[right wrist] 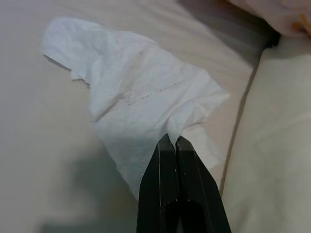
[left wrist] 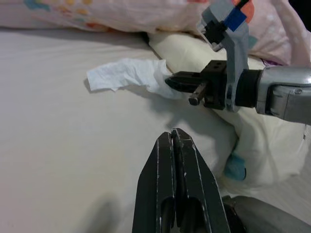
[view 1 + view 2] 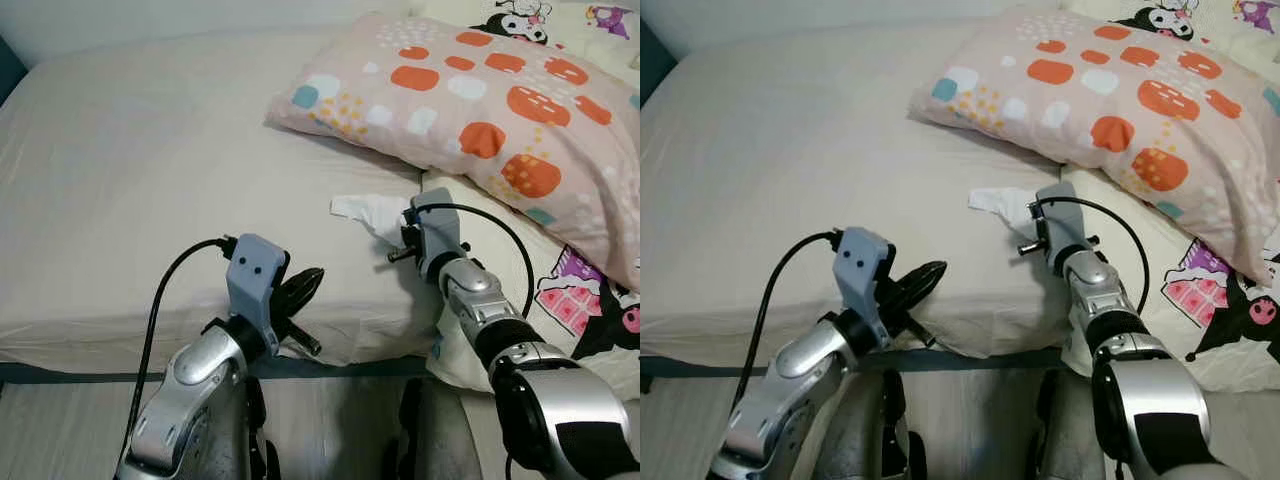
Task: Clean up the room
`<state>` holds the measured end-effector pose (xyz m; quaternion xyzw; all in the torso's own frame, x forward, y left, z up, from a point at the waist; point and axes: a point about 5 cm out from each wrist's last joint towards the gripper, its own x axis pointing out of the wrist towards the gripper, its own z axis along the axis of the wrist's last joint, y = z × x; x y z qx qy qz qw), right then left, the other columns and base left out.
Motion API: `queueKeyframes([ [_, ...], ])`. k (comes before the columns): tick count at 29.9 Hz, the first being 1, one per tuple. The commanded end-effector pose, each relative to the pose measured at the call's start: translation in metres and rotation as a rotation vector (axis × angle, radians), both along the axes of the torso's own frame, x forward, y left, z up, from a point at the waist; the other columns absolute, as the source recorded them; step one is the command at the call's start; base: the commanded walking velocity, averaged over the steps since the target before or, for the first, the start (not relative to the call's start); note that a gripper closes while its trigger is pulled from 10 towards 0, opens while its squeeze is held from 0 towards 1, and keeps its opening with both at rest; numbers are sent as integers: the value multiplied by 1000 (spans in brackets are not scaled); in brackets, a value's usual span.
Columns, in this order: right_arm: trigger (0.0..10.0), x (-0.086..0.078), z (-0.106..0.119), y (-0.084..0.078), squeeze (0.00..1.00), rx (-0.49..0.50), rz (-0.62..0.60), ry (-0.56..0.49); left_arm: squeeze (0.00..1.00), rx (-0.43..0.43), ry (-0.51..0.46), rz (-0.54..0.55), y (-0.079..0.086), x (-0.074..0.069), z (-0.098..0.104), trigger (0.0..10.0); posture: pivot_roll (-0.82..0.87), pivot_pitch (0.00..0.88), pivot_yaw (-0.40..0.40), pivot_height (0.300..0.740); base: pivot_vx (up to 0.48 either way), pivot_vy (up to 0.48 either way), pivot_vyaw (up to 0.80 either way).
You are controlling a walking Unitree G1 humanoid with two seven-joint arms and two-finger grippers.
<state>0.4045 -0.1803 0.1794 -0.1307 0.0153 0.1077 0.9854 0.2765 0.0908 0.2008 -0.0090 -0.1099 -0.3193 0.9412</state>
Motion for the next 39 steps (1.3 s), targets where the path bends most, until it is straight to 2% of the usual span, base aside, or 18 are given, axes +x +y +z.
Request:
queueKeyframes([
  [1, 0, 1, 1, 8, 0, 12, 32, -7, 0, 13, 19, 35, 6, 3, -9, 10000, 145, 338, 31, 572, 0, 0, 0],
  [9, 0, 4, 23, 29, 0, 126, 104, -119, 0, -22, 9, 97, 13, 15, -11, 10000, 75, 249, 20, 572, 0, 0, 0],
  [13, 0, 3, 25, 34, 0, 176, 111, -152, 0, -31, 7, 111, 13, 15, -11, 10000, 61, 206, 13, 572, 0, 0, 0],
  [15, 0, -2, 20, 38, 0, 198, 117, -189, 0, -35, 23, 165, 16, 15, -18, 10000, 52, 178, 9, 572, 0, 0, 0],
  [18, 0, -2, 20, 38, 0, 198, 117, -189, 0, -35, 23, 165, 16, 15, -18, 10000, 52, 178, 9, 572, 0, 0, 0],
  [19, 0, -5, 16, 39, 0, 219, 112, -201, 0, -28, 38, 211, 20, 16, -23, 10000, 43, 161, 7, 572, 0, 0, 0],
  [21, 0, -22, -2, 46, 0, 192, 130, -235, 0, -17, 83, 350, 33, 18, -37, 10000, 26, 136, 5, 572, 0, 0, 0],
  [22, 0, -22, -2, 46, 0, 192, 130, -235, 0, -17, 83, 350, 33, 18, -37, 10000, 26, 136, 5, 572, 0, 0, 0],
  [24, 0, -44, -18, 53, 0, 160, 145, -269, 0, -33, 110, 446, 41, 17, -47, 10000, 10, 108, 9, 572, 0, 0, 0],
  [25, 0, -44, -18, 53, 0, 160, 145, -269, 0, -33, 110, 446, 41, 17, -47, 10000, 10, 108, 9, 572, 0, 0, 0],
  [28, 0, -64, -27, 59, 0, 127, 149, -306, 0, -43, 105, 492, 43, 17, -51, 10000, 2, 91, 12, 572, 0, 0, 0],
  [30, 0, -70, -30, 60, 0, 129, 147, -312, 0, -43, 103, 512, 43, 18, -52, 10000, -2, 83, 15, 572, 0, 0, 0],
  [31, 0, -70, -30, 60, 0, 129, 147, -312, 0, -43, 103, 512, 43, 18, -52, 10000, -2, 83, 15, 572, 0, 0, 0],
  [33, 0, -81, -40, 58, 0, 149, 109, -287, 0, -43, 108, 544, 43, 18, -55, 10000, -8, 72, 19, 572, 0, 0, 0],
  [34, 9333, -85, -46, 55, 0, 147, 82, -272, 0, -47, 115, 551, 42, 18, -57, 10000, -9, 71, 19, 572, 0, 0, 0],
  [35, 9333, -85, -46, 55, 0, 147, 82, -272, 0, -47, 115, 551, 42, 18, -57, 10000, -9, 71, 19, 572, 0, 0, 0],
  [36, 10000, -88, -51, 53, 0, 140, 53, -246, 0, -45, 119, 558, 42, 18, -58, 10000, -10, 70, 20, 572, 0, 0, 0],
  [39, 10000, -95, -58, 49, 0, 122, 13, -221, 0, -40, 132, 568, 40, 17, -62, 10000, -7, 66, 20, 572, 0, 0, 0],
])
